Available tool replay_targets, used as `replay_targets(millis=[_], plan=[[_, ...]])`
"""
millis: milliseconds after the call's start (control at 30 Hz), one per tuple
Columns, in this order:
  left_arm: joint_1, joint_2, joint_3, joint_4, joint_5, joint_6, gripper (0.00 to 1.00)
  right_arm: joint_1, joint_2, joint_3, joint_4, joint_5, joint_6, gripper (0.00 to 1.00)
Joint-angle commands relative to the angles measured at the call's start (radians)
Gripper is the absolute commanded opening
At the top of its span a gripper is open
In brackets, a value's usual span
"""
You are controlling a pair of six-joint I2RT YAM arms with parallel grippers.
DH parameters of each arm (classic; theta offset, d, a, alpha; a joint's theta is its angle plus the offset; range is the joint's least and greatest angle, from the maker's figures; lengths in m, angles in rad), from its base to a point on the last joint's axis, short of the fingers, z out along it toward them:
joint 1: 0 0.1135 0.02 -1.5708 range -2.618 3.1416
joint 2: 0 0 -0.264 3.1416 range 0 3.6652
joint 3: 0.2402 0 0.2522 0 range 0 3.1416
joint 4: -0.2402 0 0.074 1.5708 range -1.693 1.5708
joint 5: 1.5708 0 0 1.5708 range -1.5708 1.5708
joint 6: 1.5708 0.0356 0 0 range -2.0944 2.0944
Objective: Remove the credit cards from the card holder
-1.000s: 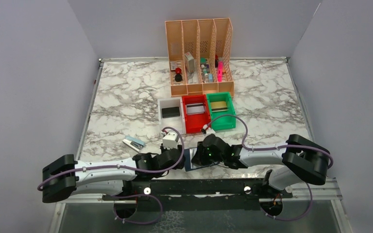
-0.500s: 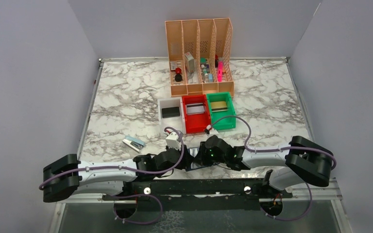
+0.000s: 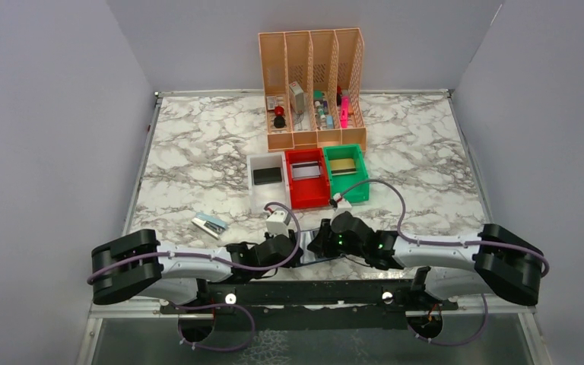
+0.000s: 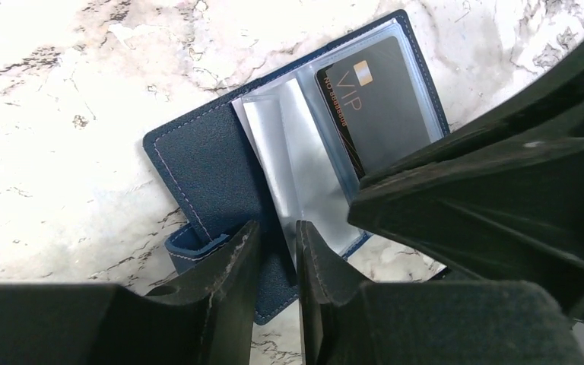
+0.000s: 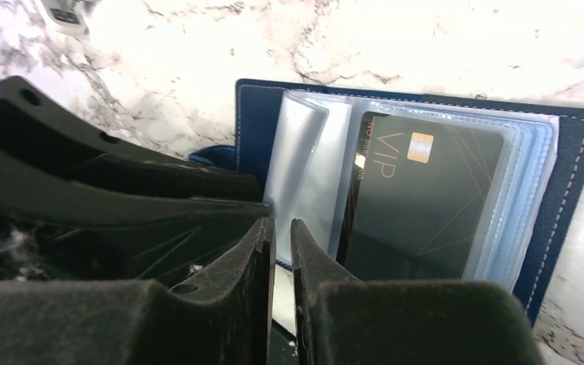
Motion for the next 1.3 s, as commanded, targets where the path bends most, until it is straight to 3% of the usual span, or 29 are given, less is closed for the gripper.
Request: replay_targets(millis=[0, 333, 700, 1267], plan=[[-0.003, 0.037, 0.02, -0.016, -0.018, 0.005, 0.27, 0.005, -0.1, -0.008, -0.103, 0.096, -0.023, 0.2], [-0.003, 0.126, 0.121, -0.107, -0.011, 0.076, 0.26, 0.003, -0.156, -0.015, -0.371, 0.373, 0.077, 0.28], [-0.003, 0.235, 0.222, -0.255, -0.038, 0.141, 0.19, -0.001, -0.143, -0.03, -0.358, 0.372, 0.035, 0.36], [-0.003, 0.145, 0.172, -0.312, -0.035, 0.207, 0.12, -0.003, -0.181, 0.008, -0.424, 0.345, 0.02, 0.37]])
